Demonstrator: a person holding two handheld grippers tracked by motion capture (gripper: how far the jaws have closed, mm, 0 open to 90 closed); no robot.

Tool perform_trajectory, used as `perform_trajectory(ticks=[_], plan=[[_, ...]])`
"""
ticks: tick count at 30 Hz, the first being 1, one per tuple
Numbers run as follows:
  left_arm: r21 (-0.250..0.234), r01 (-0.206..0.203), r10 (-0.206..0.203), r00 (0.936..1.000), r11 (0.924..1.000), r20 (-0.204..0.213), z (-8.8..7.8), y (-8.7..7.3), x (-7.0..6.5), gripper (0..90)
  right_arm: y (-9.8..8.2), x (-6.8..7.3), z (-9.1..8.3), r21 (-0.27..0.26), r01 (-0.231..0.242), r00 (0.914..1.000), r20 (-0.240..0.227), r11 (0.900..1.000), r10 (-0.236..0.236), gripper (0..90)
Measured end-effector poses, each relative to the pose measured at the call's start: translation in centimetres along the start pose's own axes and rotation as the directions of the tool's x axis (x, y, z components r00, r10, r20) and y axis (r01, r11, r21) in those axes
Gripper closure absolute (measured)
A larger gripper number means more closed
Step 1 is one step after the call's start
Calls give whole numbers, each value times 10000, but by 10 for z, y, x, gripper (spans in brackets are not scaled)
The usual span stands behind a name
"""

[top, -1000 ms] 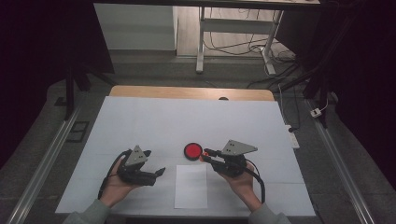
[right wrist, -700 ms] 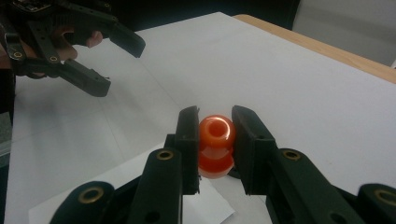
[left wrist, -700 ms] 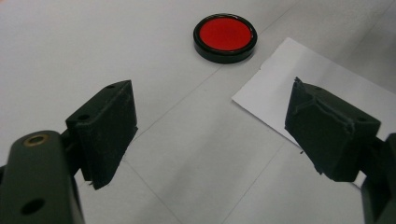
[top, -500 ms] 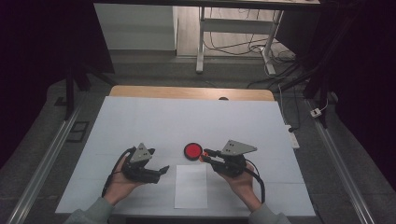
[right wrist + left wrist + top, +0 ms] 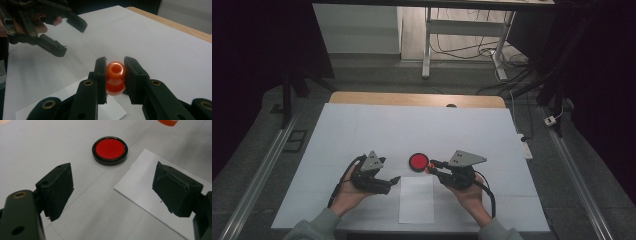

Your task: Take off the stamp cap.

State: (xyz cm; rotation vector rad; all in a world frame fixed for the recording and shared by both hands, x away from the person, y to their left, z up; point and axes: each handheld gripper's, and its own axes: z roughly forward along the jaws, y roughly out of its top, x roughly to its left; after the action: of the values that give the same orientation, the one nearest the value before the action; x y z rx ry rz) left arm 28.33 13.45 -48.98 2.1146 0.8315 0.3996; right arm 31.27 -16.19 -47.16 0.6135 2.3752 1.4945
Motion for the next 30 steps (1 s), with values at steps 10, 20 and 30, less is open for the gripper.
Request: perform_trajectory(ticks=[10,20,30], plan=[[112,-303,300,9992,9995,272,11,10,-9,176,0,1,0,-36,-23,10000,-43,10000,23,715],[175,-497,489,9979,9986,430,19,16,-15,177,0,1,1,-62,-47,10000,-75,10000,46,715],[175,-708,696,9955,9973,643,26,22,-21,191,0,2,2,-24,-22,9999,-120,10000,22,715]])
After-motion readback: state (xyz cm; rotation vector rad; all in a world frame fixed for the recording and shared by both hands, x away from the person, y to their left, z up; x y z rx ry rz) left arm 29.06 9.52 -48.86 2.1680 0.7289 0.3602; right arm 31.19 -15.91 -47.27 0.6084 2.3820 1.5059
